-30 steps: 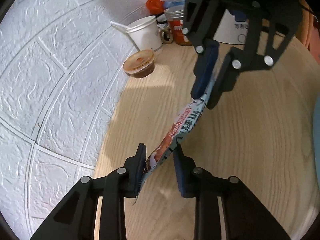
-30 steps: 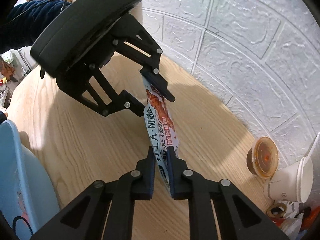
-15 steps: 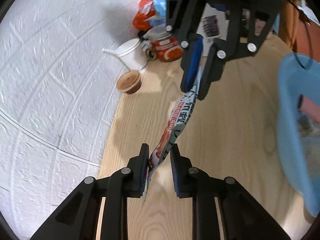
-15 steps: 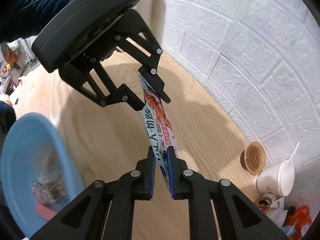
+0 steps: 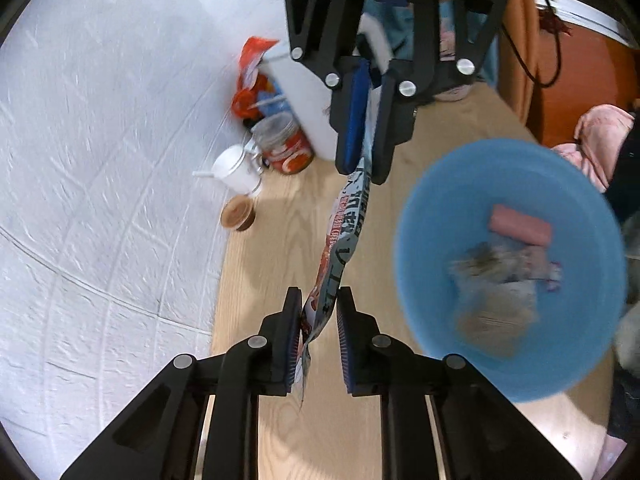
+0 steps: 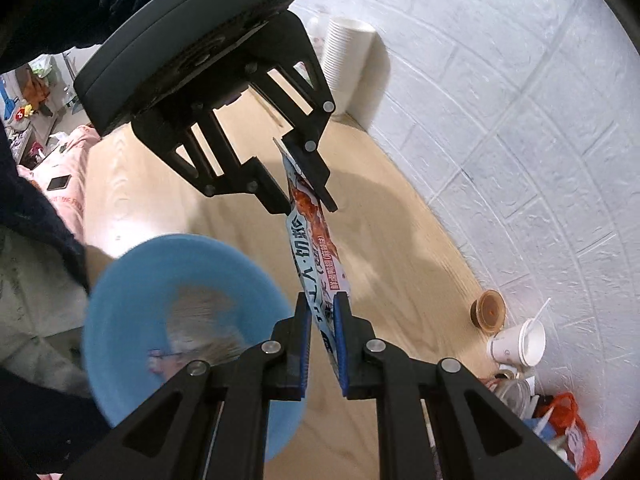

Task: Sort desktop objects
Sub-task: 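Grasp the packet's other end with left tool while right tool lifts it toward basin, then carry the snack packet over the blue basin with both tools and lower it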

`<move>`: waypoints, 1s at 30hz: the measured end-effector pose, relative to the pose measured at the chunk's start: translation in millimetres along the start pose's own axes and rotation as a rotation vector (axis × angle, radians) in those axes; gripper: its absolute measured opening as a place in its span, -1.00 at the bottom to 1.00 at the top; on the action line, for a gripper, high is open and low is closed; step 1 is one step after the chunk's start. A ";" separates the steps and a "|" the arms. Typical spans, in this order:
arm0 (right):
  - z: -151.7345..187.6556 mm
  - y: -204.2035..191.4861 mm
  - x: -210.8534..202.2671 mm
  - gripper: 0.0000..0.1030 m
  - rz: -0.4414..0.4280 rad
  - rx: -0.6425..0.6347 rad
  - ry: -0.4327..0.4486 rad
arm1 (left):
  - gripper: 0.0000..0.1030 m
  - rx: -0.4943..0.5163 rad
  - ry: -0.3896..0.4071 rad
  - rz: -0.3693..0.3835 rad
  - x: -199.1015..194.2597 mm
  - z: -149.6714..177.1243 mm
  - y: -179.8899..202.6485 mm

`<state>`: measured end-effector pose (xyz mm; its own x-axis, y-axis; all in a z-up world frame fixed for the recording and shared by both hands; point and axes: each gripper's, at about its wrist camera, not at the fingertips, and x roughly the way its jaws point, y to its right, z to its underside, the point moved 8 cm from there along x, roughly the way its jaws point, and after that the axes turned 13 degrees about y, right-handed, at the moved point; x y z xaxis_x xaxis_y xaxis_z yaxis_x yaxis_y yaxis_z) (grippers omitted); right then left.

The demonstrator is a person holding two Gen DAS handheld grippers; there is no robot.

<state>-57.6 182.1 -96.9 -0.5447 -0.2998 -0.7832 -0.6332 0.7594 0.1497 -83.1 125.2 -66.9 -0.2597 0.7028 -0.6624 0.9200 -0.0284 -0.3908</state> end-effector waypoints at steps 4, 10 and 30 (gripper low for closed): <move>-12.3 -28.5 -35.0 -0.78 0.002 -0.006 0.007 | -0.70 0.042 0.011 0.011 -28.3 -15.2 16.3; -28.0 -59.0 -63.4 -0.78 0.028 -0.009 0.005 | -0.71 0.094 0.027 0.022 -62.0 -33.2 38.3; 9.5 -120.4 -69.9 -0.78 0.015 0.099 -0.024 | -0.73 0.165 0.032 0.151 -60.3 -32.8 104.3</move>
<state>62.0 117.1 -65.9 -0.5394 -0.2752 -0.7958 -0.5672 0.8173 0.1018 38.2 103.1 -46.7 -0.1105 0.7036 -0.7019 0.8866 -0.2494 -0.3896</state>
